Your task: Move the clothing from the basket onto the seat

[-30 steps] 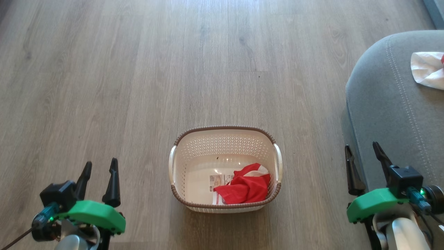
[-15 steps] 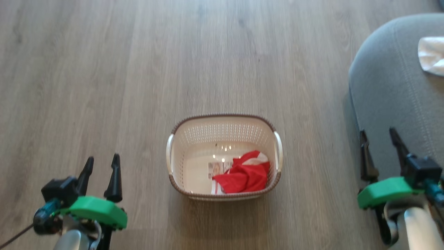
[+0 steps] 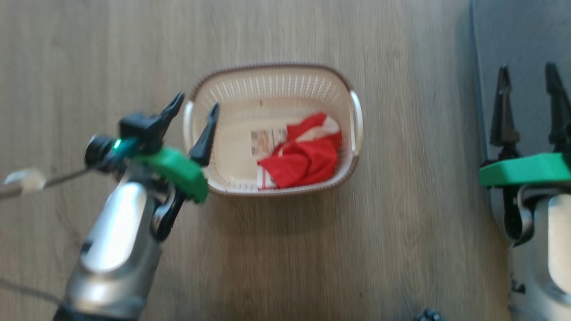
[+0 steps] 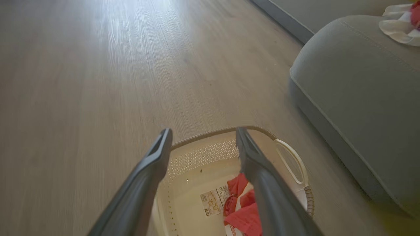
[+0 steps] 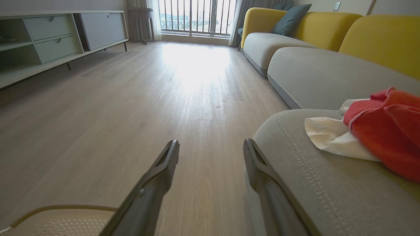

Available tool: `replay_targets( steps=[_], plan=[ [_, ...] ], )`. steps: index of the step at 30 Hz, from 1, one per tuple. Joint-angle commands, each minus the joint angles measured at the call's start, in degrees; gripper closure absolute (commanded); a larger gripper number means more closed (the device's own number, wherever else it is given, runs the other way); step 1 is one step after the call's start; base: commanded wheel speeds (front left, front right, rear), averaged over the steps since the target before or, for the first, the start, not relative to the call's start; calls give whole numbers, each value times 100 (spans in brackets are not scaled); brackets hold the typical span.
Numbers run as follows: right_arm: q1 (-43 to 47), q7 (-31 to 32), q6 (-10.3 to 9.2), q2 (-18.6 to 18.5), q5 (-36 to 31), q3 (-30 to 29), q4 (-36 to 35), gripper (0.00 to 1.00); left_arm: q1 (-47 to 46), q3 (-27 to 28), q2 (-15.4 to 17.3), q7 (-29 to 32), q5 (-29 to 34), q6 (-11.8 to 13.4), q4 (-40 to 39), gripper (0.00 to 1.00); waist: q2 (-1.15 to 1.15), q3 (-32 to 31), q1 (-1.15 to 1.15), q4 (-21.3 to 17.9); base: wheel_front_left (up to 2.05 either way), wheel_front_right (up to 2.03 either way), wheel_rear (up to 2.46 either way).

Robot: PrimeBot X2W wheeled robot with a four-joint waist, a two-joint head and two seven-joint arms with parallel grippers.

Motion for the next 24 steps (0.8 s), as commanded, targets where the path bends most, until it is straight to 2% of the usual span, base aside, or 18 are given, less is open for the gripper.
replay_targets(
  steps=[1,4,9,17,24],
  plan=[
    [-144,-53,-2,-15,79,81,-250,0,-377,-19,84,120,107,-51,19,0,0,865,-2,-331,0,0,0],
    [-298,-53,-2,-15,189,51,-351,0,-974,-524,167,440,367,-107,408,0,0,1309,-2,-512,0,0,0],
    [-414,-53,-2,-15,377,81,-512,0,-1870,-1310,85,959,300,-139,1298,0,0,1972,-2,-883,0,0,0],
    [-301,-53,-2,-15,578,122,-683,0,-2506,-1931,193,1252,-151,-142,2425,0,0,2429,-2,-1299,0,0,0],
    [-114,-53,-2,-15,686,55,-756,0,-2819,-2380,191,1409,-674,-142,3003,0,0,2564,-2,-1405,0,0,0]
  ],
)
